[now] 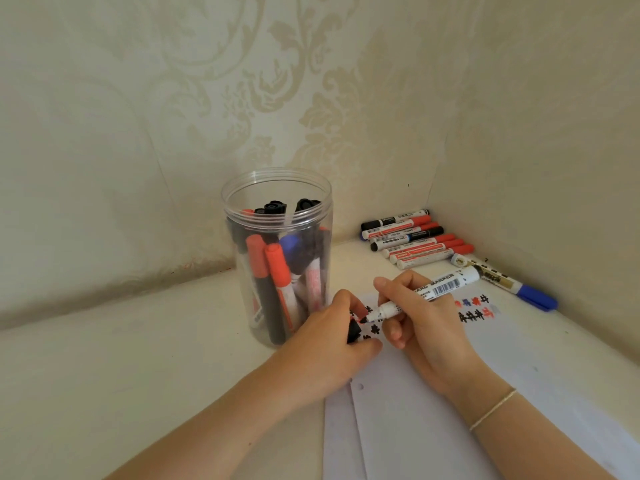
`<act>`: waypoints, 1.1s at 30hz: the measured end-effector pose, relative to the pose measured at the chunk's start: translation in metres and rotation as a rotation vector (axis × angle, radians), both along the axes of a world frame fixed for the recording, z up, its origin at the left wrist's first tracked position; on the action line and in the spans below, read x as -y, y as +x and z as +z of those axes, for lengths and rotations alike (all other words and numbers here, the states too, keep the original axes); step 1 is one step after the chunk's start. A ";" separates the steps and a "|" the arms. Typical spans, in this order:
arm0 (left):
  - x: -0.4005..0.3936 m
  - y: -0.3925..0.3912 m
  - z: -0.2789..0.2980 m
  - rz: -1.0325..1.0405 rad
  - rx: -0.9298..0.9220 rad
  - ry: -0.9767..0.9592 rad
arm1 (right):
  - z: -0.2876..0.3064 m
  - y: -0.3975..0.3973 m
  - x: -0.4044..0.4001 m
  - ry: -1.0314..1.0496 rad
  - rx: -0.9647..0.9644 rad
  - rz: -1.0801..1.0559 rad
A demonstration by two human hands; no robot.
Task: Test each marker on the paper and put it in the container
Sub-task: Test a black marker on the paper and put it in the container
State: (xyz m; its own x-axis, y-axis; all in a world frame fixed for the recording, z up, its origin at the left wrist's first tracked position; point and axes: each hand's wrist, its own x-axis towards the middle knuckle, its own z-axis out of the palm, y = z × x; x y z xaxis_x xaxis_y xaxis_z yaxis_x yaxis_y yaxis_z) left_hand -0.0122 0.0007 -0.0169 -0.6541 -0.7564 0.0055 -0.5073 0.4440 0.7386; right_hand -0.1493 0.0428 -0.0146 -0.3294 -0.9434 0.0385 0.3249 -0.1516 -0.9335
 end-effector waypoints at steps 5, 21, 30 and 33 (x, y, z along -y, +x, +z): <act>0.004 -0.001 -0.006 -0.036 -0.035 -0.037 | -0.003 0.003 -0.001 0.031 -0.104 0.116; 0.039 0.004 -0.008 -0.105 -0.106 -0.223 | 0.001 0.001 0.007 0.060 -0.096 0.030; 0.031 0.002 -0.001 -0.027 -0.407 -0.130 | 0.016 -0.021 0.023 0.211 0.035 -0.261; 0.020 -0.001 0.007 0.055 -0.541 -0.148 | 0.024 -0.010 0.028 0.220 -0.183 -0.328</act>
State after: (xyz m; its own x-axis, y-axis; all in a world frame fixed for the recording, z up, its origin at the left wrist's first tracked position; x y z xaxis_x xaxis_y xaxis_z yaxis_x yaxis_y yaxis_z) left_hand -0.0135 -0.0188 -0.0097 -0.4878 -0.7550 0.4382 -0.0990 0.5465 0.8316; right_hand -0.1590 0.0148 0.0090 -0.6197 -0.7820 -0.0660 0.1187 -0.0103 -0.9929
